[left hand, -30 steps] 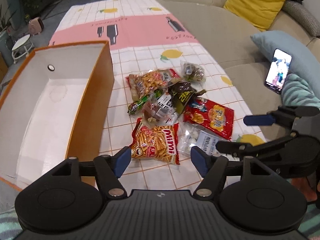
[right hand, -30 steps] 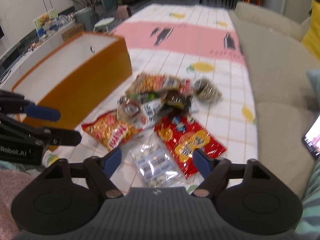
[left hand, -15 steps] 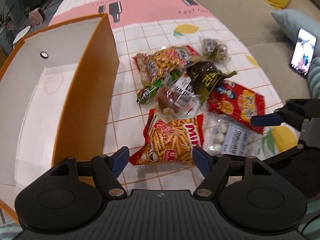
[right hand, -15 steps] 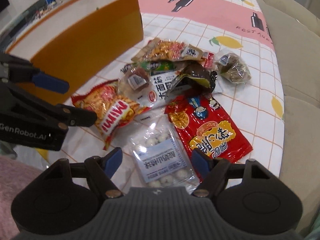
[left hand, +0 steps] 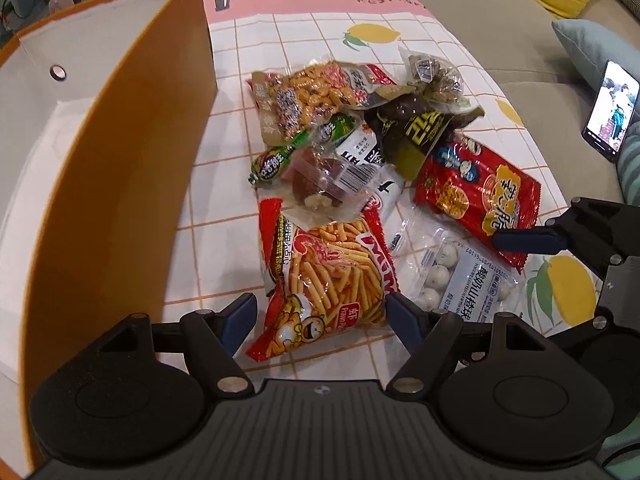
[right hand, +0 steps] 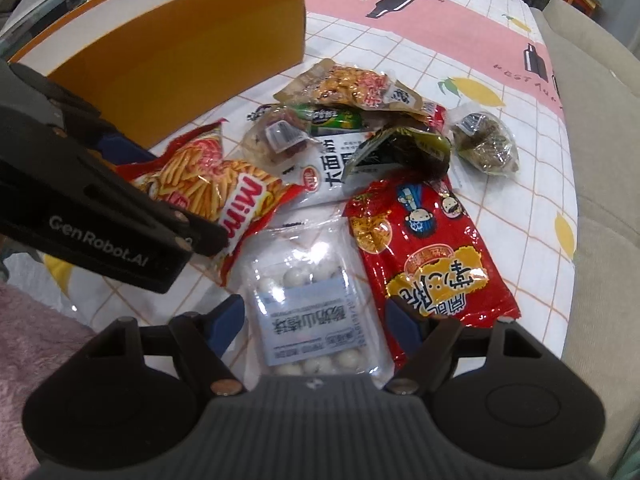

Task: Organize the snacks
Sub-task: 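Grasp the orange Mimi bag with the left tool while the right tool grasps the clear white-ball bag, then carry both bags over the orange box and open both tools to drop them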

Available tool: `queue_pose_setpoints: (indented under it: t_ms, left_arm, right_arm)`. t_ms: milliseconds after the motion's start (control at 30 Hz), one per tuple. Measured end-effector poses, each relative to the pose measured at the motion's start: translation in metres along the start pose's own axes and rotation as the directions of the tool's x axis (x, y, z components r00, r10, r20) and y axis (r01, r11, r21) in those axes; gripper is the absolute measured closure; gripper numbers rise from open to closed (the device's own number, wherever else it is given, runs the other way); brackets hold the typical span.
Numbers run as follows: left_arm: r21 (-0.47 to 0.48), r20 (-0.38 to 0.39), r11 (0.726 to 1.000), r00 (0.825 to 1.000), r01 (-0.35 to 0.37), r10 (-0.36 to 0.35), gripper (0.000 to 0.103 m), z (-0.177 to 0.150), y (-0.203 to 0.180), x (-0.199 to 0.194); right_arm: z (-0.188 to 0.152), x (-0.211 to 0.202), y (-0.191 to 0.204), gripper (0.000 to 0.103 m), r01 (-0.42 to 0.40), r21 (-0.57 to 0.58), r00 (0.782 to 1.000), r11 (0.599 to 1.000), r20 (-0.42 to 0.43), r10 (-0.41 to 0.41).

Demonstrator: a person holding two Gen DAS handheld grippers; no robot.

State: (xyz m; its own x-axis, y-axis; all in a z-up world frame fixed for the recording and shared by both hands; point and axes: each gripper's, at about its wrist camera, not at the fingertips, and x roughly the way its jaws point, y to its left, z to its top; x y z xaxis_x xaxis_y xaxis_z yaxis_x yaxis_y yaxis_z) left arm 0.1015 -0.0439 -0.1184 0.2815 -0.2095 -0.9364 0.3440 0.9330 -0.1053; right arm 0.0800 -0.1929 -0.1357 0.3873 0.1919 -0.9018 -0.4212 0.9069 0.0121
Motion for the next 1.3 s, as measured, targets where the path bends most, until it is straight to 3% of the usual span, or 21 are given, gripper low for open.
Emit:
queue_pose_setpoints:
  t_ms: [200, 300, 467, 733, 1067, 1300]
  left_arm:
    - [-0.014, -0.009, 1.000, 1.000, 0.025, -0.025, 0.017, 0.000, -0.001, 0.009]
    - [-0.019, -0.003, 0.999, 1.000, 0.029, -0.029, 0.022, -0.001, -0.001, 0.009]
    - [-0.019, 0.011, 0.999, 0.999, 0.034, -0.034, 0.033, -0.002, 0.000, 0.007]
    - [-0.017, 0.020, 0.999, 0.999, 0.037, -0.037, 0.046, -0.006, 0.000, 0.001]
    - [-0.055, 0.051, 0.998, 0.998, 0.036, -0.033, 0.050, -0.009, 0.002, -0.034]
    - [-0.078, 0.122, 0.996, 0.992, 0.045, -0.036, 0.052, -0.014, 0.005, -0.067]
  right_arm:
    - [-0.001, 0.004, 0.000, 0.019, -0.005, -0.018, 1.000, 1.000, 0.007, 0.005]
    - [-0.002, 0.006, 0.004, 0.019, -0.008, -0.036, 1.000, 0.999, -0.015, 0.007]
    - [-0.003, 0.008, 0.001, 0.042, -0.011, 0.005, 0.999, 1.000, -0.030, 0.011]
    - [-0.001, 0.004, -0.003, 0.046, -0.010, 0.029, 0.999, 1.000, -0.032, 0.011]
    - [0.000, -0.022, -0.003, 0.047, -0.073, 0.089, 0.997, 0.993, -0.012, 0.075]
    - [0.005, -0.049, 0.007, 0.048, -0.067, 0.068, 0.997, 0.995, 0.049, 0.064]
